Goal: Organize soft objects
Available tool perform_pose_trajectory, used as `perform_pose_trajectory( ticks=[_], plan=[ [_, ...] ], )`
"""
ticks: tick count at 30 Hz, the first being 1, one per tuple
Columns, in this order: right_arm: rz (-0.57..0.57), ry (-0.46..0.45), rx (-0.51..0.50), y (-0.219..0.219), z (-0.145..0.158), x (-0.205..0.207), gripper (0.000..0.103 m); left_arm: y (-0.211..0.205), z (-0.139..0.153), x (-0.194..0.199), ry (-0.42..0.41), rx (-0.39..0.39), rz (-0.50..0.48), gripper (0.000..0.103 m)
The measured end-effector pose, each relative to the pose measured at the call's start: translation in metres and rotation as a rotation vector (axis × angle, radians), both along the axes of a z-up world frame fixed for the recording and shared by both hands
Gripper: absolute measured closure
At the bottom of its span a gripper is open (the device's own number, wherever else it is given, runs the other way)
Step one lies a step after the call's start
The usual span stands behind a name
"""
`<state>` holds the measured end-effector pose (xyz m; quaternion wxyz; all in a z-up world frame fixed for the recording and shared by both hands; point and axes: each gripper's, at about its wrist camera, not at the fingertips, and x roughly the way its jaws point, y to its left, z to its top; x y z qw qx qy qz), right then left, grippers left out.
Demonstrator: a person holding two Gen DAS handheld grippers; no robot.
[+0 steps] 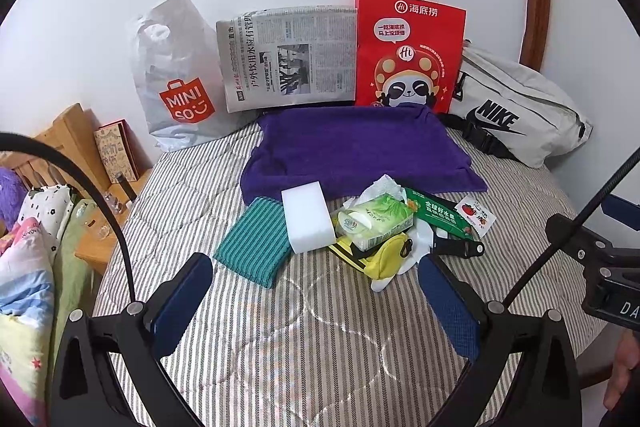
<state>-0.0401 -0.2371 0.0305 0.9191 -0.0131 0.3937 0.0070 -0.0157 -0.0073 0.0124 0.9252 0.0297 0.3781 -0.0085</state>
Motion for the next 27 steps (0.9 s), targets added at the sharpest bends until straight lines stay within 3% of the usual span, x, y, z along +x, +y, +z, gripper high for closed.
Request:
perform_pose_trajectory(
  ticks=[27],
  plan=[
    [0.001,-0.004,0.0,0.0004,0.0002,-0.0005,0.0,-0.002,-0.0026,-0.0038,-0.017,0.008,-0.011,0.0]
  ],
)
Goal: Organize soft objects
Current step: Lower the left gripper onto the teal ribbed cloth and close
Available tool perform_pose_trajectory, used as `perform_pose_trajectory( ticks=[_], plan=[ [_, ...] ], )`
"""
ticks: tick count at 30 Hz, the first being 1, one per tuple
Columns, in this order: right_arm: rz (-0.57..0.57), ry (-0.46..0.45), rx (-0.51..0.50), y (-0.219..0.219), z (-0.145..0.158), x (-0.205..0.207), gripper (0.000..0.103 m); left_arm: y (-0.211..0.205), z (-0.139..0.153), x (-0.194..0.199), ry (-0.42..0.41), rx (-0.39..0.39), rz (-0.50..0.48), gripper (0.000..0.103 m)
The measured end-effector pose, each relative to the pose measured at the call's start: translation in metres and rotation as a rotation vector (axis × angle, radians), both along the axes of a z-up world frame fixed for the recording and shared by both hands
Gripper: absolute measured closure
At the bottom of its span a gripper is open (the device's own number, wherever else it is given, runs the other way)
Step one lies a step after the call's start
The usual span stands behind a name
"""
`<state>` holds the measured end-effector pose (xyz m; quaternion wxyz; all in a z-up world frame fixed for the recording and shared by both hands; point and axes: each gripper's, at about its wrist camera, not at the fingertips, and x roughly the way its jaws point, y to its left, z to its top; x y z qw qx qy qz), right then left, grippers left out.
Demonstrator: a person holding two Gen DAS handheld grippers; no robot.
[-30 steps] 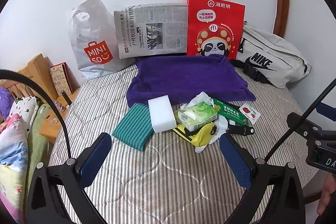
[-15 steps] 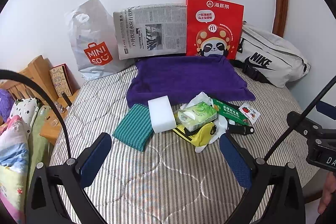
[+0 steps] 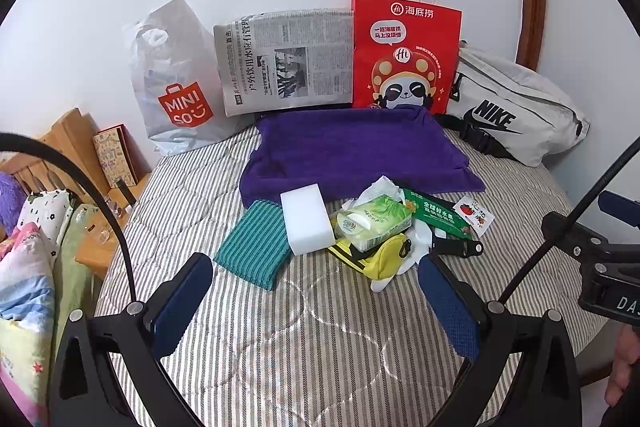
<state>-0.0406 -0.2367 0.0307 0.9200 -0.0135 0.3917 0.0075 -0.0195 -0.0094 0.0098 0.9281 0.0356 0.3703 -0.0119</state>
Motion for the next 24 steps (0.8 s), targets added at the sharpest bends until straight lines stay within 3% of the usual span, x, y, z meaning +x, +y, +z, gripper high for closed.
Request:
perform_pose_trajectory(
  ticks=[9,15,20,24],
  plan=[
    [-0.007,0.017,0.006,-0.005,-0.01,0.01,0.0,0.013,-0.015,0.015,0.003,0.011,0.007,0.0],
    [-0.02,0.062,0.009,-0.014,-0.027,0.027,0.0,0.042,-0.051,0.044,0.069,-0.017,0.042,0.0],
    [-0.009,0.083,0.006,-0.017,-0.04,0.037,0.0,0.067,-0.085,0.068,0.126,0.016,0.103,0.0],
    [-0.007,0.107,0.001,-0.017,-0.05,0.047,0.0,0.079,-0.104,0.08,0.139,0.016,0.059,0.0]
  ],
)
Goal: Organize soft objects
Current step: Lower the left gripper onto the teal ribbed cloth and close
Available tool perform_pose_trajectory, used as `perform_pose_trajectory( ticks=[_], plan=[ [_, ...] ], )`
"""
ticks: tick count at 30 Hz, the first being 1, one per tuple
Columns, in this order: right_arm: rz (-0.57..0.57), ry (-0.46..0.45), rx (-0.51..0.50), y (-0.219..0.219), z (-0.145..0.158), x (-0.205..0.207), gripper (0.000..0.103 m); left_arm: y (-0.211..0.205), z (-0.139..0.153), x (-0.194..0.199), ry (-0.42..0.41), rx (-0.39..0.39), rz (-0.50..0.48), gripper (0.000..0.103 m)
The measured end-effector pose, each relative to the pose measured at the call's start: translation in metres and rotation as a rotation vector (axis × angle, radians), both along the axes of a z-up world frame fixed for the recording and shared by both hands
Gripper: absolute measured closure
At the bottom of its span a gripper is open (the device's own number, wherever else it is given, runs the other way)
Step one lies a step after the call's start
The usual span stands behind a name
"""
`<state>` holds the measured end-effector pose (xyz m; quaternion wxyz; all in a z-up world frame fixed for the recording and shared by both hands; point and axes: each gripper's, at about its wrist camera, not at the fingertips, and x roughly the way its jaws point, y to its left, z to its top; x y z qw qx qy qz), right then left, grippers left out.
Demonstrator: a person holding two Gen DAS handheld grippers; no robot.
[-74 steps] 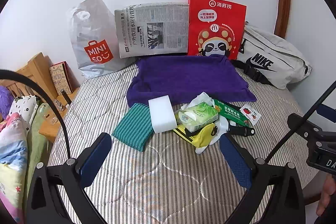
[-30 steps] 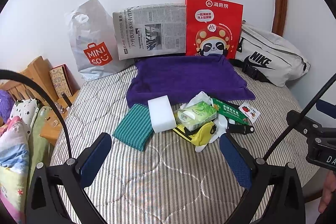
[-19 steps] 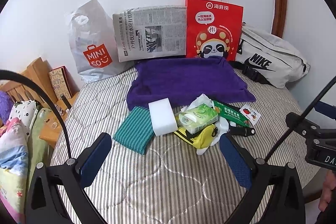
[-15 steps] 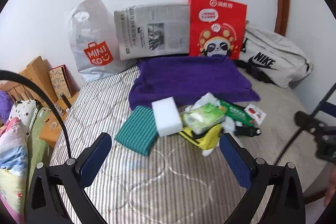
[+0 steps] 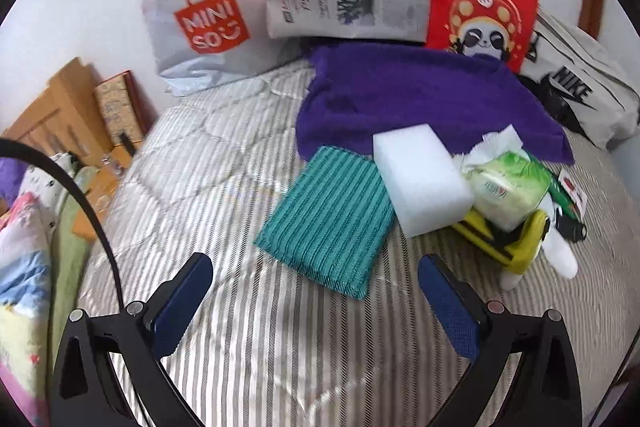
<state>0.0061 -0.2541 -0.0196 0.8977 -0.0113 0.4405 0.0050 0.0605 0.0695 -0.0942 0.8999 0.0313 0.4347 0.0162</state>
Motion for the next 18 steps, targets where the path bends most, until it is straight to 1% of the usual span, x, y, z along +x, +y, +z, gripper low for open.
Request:
perform_pose_trajectory(
  ticks=[3,9,14,16,18],
  plan=[
    [-0.004,0.02,0.001,-0.001,-0.006,0.008,0.0,0.005,-0.01,0.009,-0.005,-0.02,-0.082,0.0],
    [-0.003,0.056,-0.024,0.003,-0.019,0.025,0.0,0.008,-0.026,0.031,0.007,-0.009,-0.207,0.0],
    [-0.003,0.073,-0.039,0.007,-0.025,0.038,0.0,0.006,-0.039,0.052,0.044,0.06,-0.291,0.0],
    [0.006,0.082,-0.043,0.011,-0.026,0.044,0.0,0.004,-0.043,0.057,0.059,0.068,-0.328,0.0],
    [0.019,0.084,-0.049,0.013,-0.027,0.048,0.0,-0.001,-0.047,0.061,0.071,0.092,-0.351,0.0]
  ],
)
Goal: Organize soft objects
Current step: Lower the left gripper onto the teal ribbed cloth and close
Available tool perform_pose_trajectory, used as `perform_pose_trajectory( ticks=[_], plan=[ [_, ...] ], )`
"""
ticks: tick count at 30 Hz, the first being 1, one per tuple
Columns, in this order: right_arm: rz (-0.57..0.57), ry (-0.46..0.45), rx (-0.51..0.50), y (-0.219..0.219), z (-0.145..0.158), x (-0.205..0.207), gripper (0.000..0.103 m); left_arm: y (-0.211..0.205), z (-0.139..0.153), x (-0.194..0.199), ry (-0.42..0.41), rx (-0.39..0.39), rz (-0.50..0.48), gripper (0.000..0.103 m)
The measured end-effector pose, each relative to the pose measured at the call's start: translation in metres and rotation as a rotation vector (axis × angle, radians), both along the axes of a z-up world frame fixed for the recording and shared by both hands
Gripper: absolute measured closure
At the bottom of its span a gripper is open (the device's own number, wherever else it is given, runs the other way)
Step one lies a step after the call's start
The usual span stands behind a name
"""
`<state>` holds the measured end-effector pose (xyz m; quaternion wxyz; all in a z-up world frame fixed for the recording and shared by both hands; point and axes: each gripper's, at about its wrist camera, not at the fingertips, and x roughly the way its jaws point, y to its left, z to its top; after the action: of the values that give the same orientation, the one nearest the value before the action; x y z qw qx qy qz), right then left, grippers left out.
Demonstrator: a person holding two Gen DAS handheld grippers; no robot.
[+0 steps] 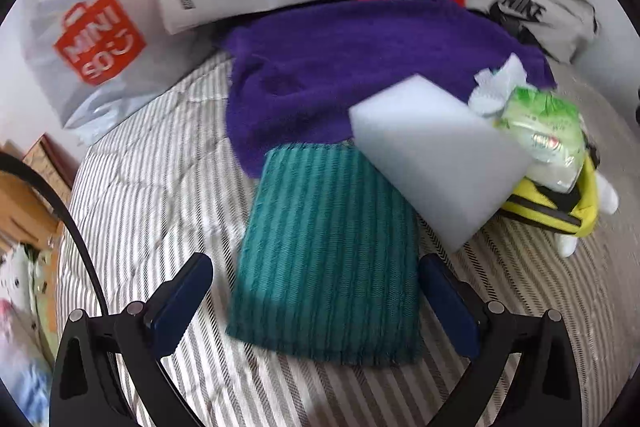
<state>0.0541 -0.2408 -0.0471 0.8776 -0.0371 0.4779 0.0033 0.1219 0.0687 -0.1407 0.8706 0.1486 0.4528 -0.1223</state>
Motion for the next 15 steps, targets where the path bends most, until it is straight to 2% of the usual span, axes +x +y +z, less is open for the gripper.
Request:
perform_pose_trajectory(
  ticks=[3,5,8,9,10,11,15],
  plan=[
    [0.012,0.014,0.0,0.003,-0.002,0.008,0.0,-0.006,0.001,0.004,-0.01,0.004,-0.016,0.0],
    [0.024,0.023,0.005,0.006,-0.004,0.013,0.0,-0.007,0.0,0.01,0.015,-0.028,-0.003,0.0],
    [0.046,0.035,0.001,0.011,-0.007,0.02,0.0,0.002,-0.003,0.02,0.084,-0.121,0.037,0.0],
    [0.056,0.035,-0.001,0.013,-0.008,0.021,0.0,0.005,-0.003,0.022,0.083,-0.134,0.05,0.0],
    [0.066,0.031,0.0,0.014,-0.008,0.022,0.0,0.004,-0.003,0.02,0.055,-0.119,0.069,0.004],
    [0.074,0.027,0.003,0.014,-0.007,0.023,0.0,0.004,-0.002,0.017,0.029,-0.13,0.076,0.013],
    [0.093,0.016,0.043,0.009,-0.007,0.026,0.0,-0.001,0.001,0.005,-0.001,-0.137,0.104,0.015]
  ],
)
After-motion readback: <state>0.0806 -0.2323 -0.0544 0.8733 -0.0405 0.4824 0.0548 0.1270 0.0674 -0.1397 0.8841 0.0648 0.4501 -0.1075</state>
